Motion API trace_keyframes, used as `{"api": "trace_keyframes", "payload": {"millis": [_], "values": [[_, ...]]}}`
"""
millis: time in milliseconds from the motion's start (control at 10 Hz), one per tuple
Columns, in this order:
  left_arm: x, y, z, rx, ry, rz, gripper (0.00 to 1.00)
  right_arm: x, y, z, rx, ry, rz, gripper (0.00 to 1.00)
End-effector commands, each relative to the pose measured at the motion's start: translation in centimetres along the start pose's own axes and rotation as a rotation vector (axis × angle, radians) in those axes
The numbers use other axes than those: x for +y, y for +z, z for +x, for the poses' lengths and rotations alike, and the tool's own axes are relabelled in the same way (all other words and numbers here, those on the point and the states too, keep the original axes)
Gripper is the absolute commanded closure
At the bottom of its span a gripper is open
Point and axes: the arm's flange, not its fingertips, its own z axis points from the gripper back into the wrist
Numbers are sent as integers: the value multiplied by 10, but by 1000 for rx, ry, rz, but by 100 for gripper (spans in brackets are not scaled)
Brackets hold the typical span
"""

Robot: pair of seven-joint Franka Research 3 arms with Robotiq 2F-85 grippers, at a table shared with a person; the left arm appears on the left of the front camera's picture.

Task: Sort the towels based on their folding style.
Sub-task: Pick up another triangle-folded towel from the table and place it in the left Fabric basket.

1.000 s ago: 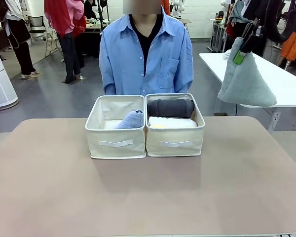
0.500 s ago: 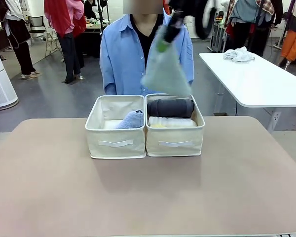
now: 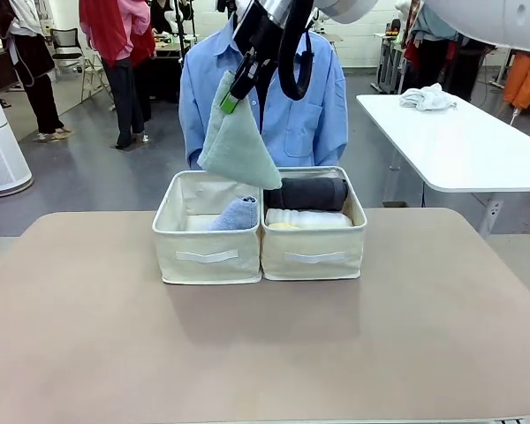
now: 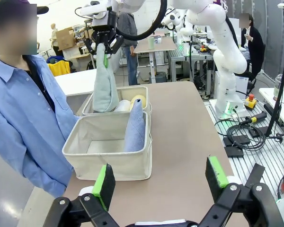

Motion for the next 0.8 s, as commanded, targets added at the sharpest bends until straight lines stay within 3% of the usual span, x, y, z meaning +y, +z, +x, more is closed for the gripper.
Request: {"api": "trace_keyframes", "payload": {"millis": [0, 100, 500, 700], "values": [[-2, 1, 2, -4, 0, 1, 0, -6, 21, 15, -11, -3, -22, 81], [-2, 1, 2, -4, 0, 1, 0, 0, 0, 0, 0, 0, 0, 81], [-2, 1, 2, -4, 0, 1, 0, -2, -1, 0, -2, 0, 0, 81], [-2, 1, 2, -4, 0, 1, 0, 7, -13, 23, -11, 57, 27, 81]]}}
